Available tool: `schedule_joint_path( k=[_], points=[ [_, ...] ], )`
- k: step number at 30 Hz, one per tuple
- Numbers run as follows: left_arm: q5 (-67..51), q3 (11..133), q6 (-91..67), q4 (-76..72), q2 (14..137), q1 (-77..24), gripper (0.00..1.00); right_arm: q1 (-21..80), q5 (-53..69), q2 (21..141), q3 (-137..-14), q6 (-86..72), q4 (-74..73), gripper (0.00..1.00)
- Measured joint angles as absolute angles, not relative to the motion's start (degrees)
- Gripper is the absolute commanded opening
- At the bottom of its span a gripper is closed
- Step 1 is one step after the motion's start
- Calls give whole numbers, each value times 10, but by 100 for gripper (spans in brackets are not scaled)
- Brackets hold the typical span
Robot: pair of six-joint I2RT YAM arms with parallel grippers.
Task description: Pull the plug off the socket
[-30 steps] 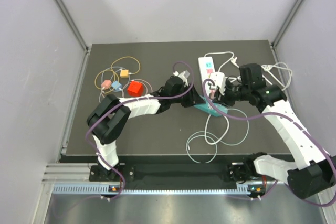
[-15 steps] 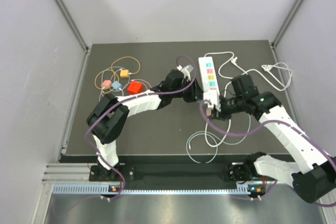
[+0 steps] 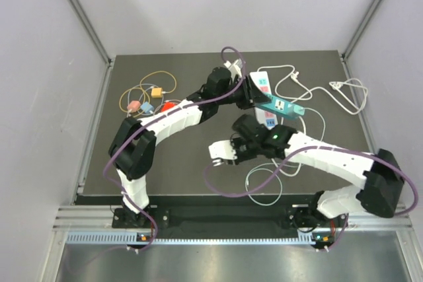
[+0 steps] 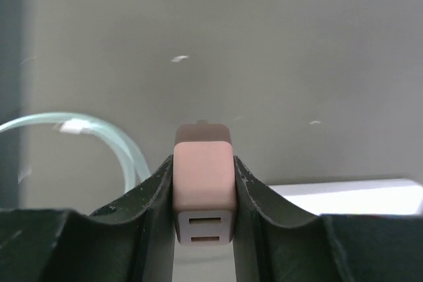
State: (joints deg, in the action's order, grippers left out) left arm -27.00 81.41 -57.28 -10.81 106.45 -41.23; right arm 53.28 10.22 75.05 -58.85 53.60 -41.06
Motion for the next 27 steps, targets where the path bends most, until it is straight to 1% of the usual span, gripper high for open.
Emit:
schedule_joint_path(
  k=[1,2,6,10,13,20,27],
  points=[
    [-270,815,-577,-104,1064,-410,0,544,82,757,-589,531,-396,0],
    [-269,816,-583,-98,1064,-408,0,571,36,783,-590,514,-350,0],
    [-263,837,-594,-80,1062,-395,0,616,-63,856,-591,477,-213,0],
    [-262,875,-595,-56,1054,-387,0,637,-140,915,-591,463,-72,0],
    [-263,881,-595,-52,1030,-381,0,642,-186,950,-591,468,34,0],
    [-292,881,-603,-50,1006,-373,0,643,-205,1033,-595,554,205,0],
    [-312,881,-624,-34,1001,-372,0,642,-182,1176,-704,570,258,0]
  ],
)
